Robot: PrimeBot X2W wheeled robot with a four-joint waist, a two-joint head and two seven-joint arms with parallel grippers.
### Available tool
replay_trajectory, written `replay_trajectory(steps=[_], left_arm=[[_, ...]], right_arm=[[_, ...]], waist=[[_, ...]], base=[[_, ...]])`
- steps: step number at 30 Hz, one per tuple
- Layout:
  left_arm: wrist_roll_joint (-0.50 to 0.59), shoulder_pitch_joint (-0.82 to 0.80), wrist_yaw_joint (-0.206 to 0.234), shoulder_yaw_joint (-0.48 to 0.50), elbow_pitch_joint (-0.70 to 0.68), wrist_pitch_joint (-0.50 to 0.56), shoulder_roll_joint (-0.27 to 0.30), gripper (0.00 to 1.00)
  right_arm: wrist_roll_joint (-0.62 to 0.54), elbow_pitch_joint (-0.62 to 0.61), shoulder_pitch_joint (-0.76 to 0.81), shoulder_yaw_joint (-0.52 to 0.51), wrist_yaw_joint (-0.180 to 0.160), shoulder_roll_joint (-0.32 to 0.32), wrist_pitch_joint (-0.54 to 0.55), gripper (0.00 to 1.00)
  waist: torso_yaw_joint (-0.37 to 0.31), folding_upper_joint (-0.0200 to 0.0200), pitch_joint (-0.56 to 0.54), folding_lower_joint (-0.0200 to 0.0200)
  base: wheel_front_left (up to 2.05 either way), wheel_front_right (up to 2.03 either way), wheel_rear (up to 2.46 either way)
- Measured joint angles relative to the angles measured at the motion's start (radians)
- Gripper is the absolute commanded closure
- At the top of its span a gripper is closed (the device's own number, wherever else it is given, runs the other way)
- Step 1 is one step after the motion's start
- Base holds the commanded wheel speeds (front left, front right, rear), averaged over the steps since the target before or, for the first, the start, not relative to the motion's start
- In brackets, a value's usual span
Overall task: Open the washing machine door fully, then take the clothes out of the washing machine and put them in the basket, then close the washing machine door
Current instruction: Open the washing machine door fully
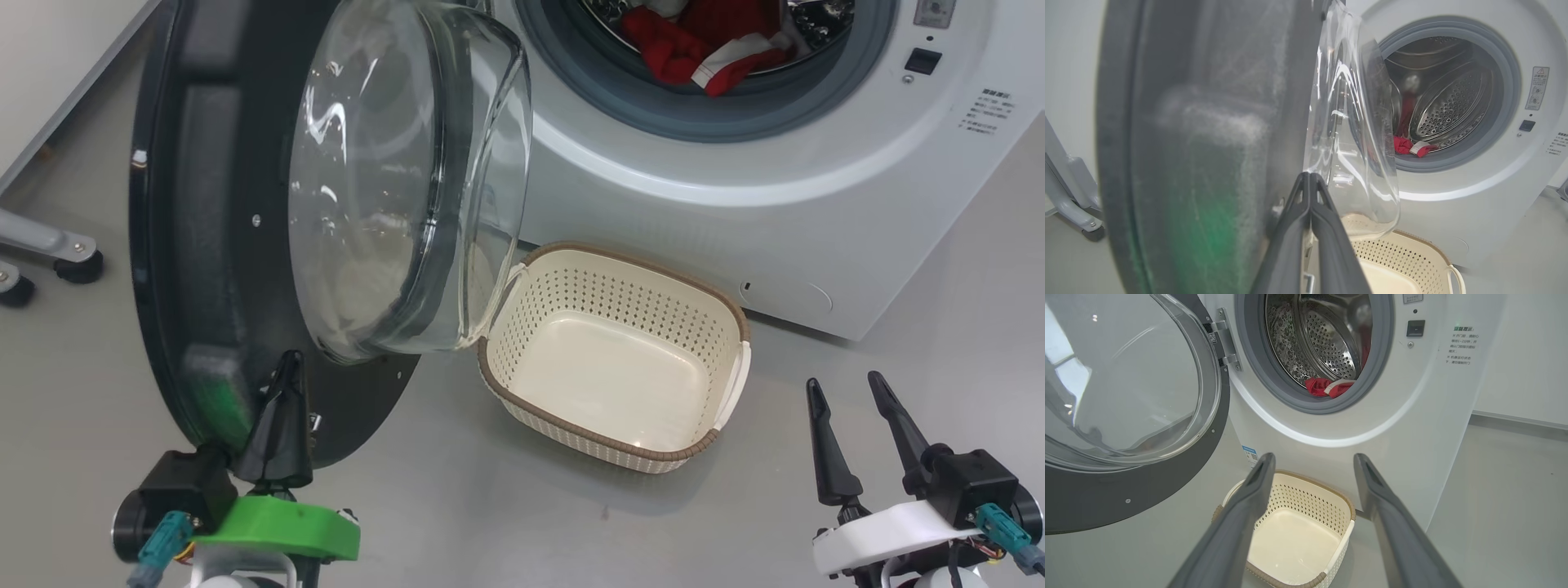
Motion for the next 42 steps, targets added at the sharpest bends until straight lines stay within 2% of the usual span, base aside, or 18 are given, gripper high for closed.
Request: replay_trajectory(steps=[24, 42], left_arm=[[0.005, -0.078, 0.000, 0.244, 0.120, -0.033, -0.012, 1.00], [-0.011, -0.201, 0.005, 0.467, 0.244, -0.062, -0.021, 1.00]], right_arm=[[0.000, -0.002, -0.034, 0.004, 0.000, 0.000, 0.000, 0.00], [-0.004, -0.010, -0.060, -0.017, 0.000, -0.001, 0.000, 0.00]], waist=[[-0.106, 0.0000, 0.048, 0.0000], [-0.141, 0.0000, 0.106, 0.0000]], base=[[0.00, 0.00, 0.00], [0.00, 0.00, 0.00]])
